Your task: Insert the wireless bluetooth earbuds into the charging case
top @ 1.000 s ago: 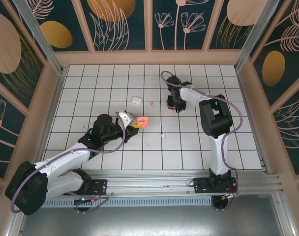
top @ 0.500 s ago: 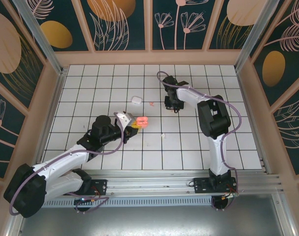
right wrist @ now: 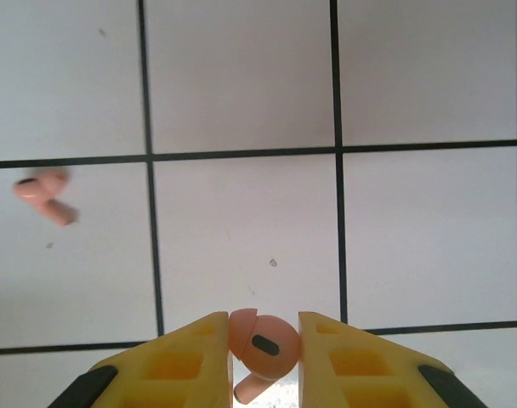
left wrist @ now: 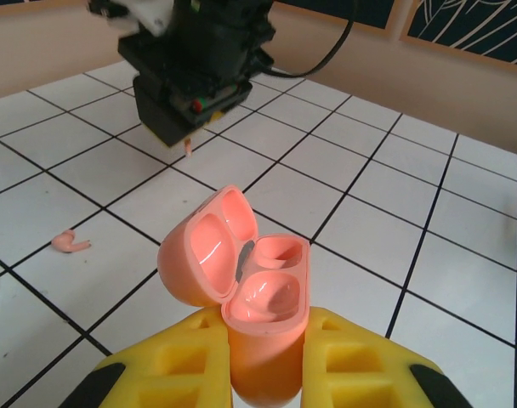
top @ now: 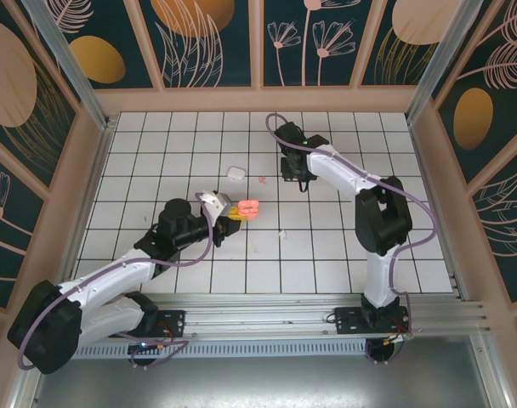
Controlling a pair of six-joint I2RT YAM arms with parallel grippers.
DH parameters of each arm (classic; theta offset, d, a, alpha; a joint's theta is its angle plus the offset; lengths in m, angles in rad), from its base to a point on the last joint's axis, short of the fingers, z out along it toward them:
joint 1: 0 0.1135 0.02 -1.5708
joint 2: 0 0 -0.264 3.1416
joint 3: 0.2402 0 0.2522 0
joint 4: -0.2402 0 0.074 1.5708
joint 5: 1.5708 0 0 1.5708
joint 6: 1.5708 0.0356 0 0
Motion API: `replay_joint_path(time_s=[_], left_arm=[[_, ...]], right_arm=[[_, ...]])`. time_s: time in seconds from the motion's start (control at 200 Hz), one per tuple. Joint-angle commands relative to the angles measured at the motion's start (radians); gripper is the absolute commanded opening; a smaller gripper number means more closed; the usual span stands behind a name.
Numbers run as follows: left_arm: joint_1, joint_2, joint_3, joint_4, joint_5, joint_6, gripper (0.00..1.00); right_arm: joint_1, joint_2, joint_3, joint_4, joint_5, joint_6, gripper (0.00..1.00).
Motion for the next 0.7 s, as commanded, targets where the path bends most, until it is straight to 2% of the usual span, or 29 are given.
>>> replay_joint_path(time_s=[0.0, 0.2, 0.5, 0.691], left_arm=[[-0.005, 0.024, 0.045, 0.085, 0.038, -0.036, 0.0], [-0.004, 0.052, 0.091, 0.085, 0.046, -0.051, 0.0], [-0.005, 0.074, 0.12, 0.122, 0.032, -0.127, 0.0], [-0.005, 0.094, 0.14, 0.127, 0.017, -0.144, 0.0]], right_arm=[[0.036, -0.072, -0.014, -0.058, 0.07, -0.016, 0.22], [0.089, -0.192, -0.048, -0.023, 0.081, -0.017, 0.22], [0.177, -0.406, -0.157, 0.131, 0.081, -0.066, 0.22], [0.224, -0.471, -0.174, 0.162, 0.085, -0.092, 0.22]])
